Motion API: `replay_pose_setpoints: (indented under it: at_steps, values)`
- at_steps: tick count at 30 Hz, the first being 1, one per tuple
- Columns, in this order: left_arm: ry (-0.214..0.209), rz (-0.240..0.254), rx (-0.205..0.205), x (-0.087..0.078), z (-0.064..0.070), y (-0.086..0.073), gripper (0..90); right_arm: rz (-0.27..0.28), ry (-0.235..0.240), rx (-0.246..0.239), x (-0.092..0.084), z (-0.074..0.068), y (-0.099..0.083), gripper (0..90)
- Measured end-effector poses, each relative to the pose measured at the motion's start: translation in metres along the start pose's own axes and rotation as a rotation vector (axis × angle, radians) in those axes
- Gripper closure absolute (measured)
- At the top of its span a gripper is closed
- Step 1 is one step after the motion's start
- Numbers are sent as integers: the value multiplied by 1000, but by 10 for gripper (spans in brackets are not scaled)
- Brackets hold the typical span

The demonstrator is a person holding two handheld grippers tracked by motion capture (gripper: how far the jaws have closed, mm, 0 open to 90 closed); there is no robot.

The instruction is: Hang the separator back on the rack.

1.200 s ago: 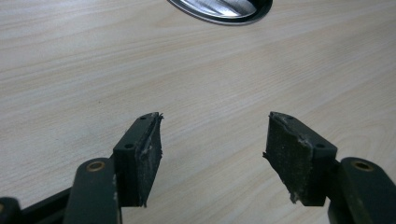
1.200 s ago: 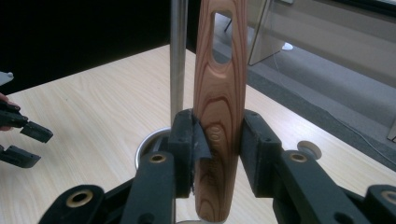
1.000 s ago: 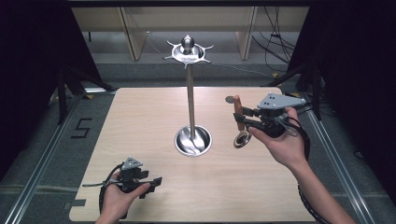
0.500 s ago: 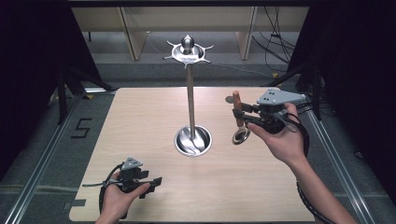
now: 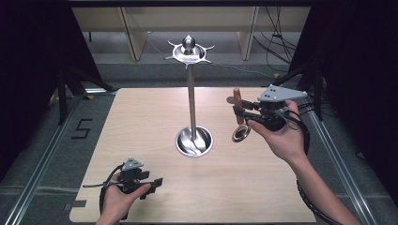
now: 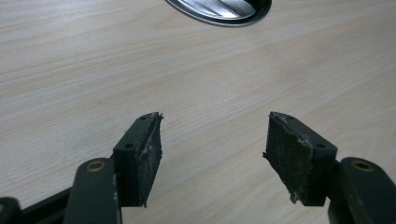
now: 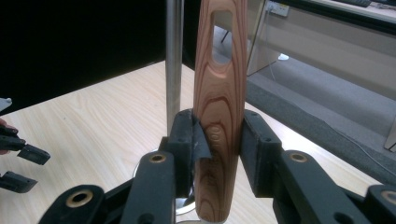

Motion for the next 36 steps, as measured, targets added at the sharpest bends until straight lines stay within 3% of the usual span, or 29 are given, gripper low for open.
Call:
replay_pose_setpoints:
  at_steps: [1,6,13,14,16,18,23,24,35,36]
  values:
    - [-2,-3,1,0,0,0,350,-6,1,22,-1,-2,0,686]
    - [-2,-2,0,0,0,0,350,-7,19,15,0,-1,3,686]
    - [4,-1,5,-1,-1,0,350,3,1,3,1,1,7,687]
    - [7,25,-26,1,1,1,350,5,3,7,1,1,7,687]
    - [7,29,-33,1,2,1,350,4,12,15,2,0,8,686]
    - [3,-2,7,-1,-1,0,350,0,-2,10,2,1,9,686]
    - [4,1,5,-1,-1,0,350,6,5,30,3,0,11,686]
    - [3,0,5,-1,0,0,350,8,-6,13,2,2,12,687]
    - [4,0,7,-1,0,0,350,12,-13,36,3,2,16,687]
    - [4,0,9,-1,-1,0,350,22,-19,20,4,4,17,686]
Point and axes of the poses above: each handheld gripper's, and its own axes: x roughly forward along the jaws, y roughly out of its top, z roughly to its right, the point moved 5 cm from there along x, roughly forward along the jaws, and after that the axes turned 2 degrees about y, right-handed, at the moved point
